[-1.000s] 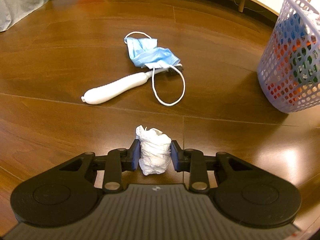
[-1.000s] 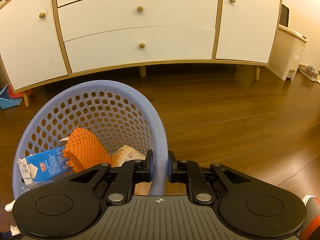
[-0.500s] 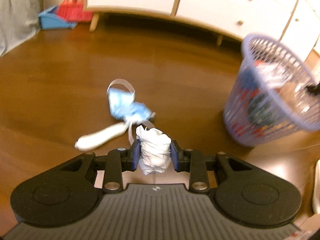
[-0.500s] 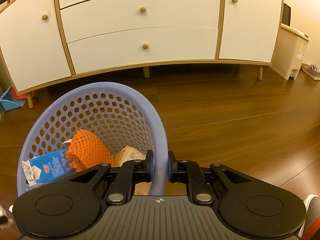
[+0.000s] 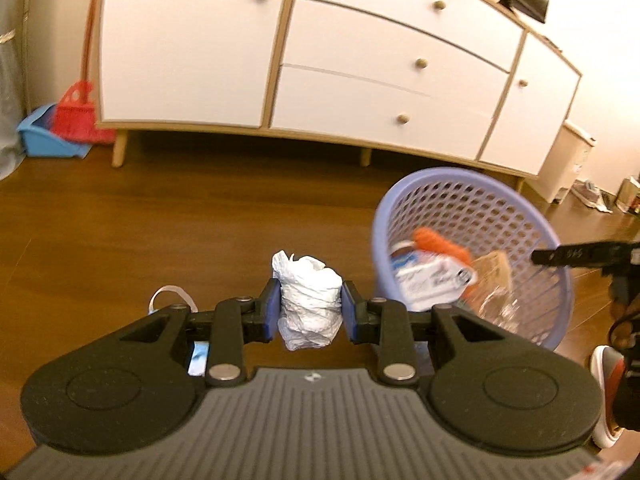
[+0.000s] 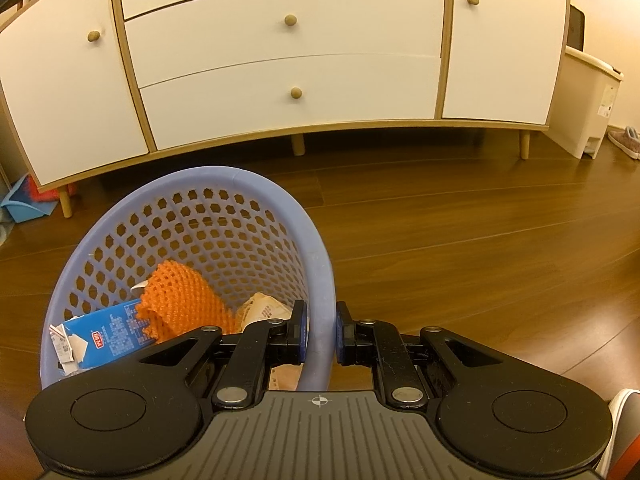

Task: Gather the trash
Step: 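Lift the tissue and carry it over the wastebasket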

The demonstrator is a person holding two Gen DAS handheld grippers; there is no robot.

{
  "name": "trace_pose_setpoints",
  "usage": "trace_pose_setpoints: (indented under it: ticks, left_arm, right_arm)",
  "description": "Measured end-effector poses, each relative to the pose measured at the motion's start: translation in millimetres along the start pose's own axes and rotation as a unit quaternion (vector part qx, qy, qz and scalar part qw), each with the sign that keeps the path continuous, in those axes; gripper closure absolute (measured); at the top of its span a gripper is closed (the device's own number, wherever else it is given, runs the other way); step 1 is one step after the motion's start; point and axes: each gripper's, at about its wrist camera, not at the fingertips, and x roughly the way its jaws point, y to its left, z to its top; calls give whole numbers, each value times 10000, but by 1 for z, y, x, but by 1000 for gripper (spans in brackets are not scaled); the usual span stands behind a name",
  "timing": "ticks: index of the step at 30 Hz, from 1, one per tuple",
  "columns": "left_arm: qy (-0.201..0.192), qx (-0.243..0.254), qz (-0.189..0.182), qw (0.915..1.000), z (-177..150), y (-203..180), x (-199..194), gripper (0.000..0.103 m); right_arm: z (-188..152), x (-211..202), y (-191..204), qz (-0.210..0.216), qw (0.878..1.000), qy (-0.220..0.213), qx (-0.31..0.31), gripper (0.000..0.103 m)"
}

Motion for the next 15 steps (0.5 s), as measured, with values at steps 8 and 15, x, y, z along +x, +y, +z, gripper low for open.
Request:
trace_pose_setpoints:
  ticks: [8, 15]
  left_arm:
    - [-31, 436, -644, 9970, 27, -36, 17, 76]
    - [-3, 892, -1085, 9901, 39, -78, 33, 76]
  right_arm:
    - [-1, -1, -1, 36, 10000, -39, -11, 93]
    - [0, -2, -3, 57, 10000, -20, 18, 93]
